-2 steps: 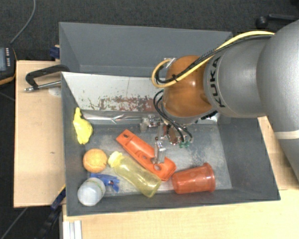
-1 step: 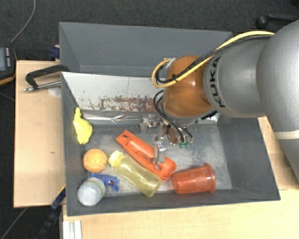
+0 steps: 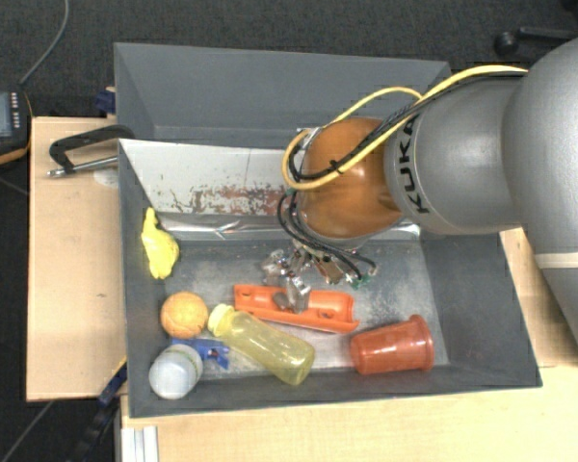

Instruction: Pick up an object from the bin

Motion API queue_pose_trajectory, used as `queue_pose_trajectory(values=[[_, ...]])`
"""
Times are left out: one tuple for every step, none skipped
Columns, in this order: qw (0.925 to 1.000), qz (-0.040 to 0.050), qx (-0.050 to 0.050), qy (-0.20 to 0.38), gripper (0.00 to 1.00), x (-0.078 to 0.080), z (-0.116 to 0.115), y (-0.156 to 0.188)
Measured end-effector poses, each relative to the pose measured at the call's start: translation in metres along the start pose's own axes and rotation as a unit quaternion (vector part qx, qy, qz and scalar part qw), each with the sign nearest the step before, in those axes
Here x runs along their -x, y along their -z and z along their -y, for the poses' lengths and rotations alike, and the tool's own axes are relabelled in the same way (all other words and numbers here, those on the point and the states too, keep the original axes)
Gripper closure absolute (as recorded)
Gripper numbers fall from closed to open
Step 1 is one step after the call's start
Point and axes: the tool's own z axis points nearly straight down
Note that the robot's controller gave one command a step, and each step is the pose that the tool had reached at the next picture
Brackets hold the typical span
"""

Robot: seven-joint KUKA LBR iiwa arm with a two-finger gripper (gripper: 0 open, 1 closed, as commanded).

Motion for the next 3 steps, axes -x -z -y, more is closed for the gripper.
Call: queue_pose_trajectory(values=[[1.0,0.0,0.0,0.0,1.0,0.0,0.0,0.0],[1.0,0.0015,0.0,-0.004,1.0,-0.009,-0.002,0.038],[1.0,0.0013,0.0,0.008,0.0,-0.017,-0.02,0.056]])
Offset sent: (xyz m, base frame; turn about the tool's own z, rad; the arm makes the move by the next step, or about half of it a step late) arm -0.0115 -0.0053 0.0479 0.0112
